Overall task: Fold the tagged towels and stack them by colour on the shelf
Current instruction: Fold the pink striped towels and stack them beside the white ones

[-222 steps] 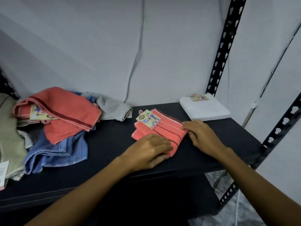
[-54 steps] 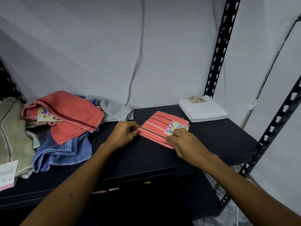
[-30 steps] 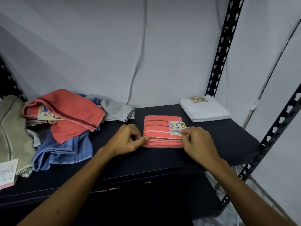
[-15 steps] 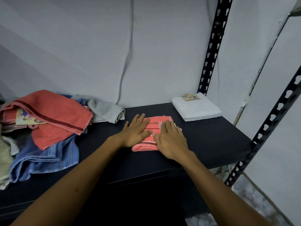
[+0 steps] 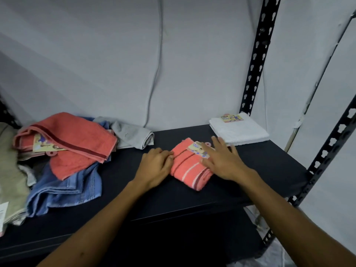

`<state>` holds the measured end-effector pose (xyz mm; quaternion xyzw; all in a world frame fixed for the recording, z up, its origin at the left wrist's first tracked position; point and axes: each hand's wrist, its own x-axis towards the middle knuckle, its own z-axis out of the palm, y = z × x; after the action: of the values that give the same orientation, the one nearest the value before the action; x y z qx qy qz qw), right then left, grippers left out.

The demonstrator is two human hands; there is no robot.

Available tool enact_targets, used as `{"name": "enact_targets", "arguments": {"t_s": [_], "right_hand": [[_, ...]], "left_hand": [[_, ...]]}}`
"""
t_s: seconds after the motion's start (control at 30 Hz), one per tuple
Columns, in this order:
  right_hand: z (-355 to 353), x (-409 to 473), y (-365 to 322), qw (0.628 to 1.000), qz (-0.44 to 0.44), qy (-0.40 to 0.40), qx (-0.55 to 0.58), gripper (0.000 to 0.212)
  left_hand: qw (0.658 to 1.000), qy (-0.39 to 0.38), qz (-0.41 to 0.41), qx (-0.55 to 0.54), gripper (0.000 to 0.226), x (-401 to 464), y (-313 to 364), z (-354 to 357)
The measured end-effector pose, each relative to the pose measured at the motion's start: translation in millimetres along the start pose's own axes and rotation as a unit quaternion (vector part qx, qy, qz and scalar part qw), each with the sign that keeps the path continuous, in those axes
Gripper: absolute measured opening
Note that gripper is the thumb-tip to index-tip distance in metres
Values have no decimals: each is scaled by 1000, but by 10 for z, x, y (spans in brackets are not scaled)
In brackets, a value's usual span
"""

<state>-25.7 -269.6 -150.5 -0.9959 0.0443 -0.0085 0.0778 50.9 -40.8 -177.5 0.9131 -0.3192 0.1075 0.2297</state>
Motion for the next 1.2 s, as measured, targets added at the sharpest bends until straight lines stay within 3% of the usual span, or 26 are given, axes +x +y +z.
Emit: {"name": "enact_targets", "arguments": {"t_s": [0.1, 0.2, 0.3, 0.37, 0.47, 0.57, 0.83, 1.07, 1.2], "right_hand": [[-120, -28, -74, 988, 91, 123, -25, 43], [-48, -66, -282, 985, 42, 164, -10, 35], [93, -36, -365, 996, -5, 84, -1, 54], [137, -22, -338, 1000, -13, 11, 3, 61], [136, -57, -280, 999, -18, -35, -7, 71], [120, -162, -132, 999, -8, -33, -28, 75], [25, -577, 628, 999, -11, -15, -48, 73], [-100, -689, 1124, 999, 12, -19, -42, 86], [-142, -681, 1317, 998, 40, -21, -34, 81]], "left_hand": [[990, 11, 63, -122, 38, -101, 115, 25], [979, -9, 73, -188, 38, -167, 249, 15], [984, 31, 18, -175, 15, -89, 191, 55], [989, 43, -19, -140, 18, -28, 158, 73], [995, 25, -23, -89, 20, 57, 184, 108], [999, 3, -18, -50, 16, 167, 260, 151], [993, -76, -48, 73, 42, 344, 417, 368], [987, -121, -62, 82, 49, 353, 367, 419], [987, -119, -62, 88, 49, 344, 353, 430]]}}
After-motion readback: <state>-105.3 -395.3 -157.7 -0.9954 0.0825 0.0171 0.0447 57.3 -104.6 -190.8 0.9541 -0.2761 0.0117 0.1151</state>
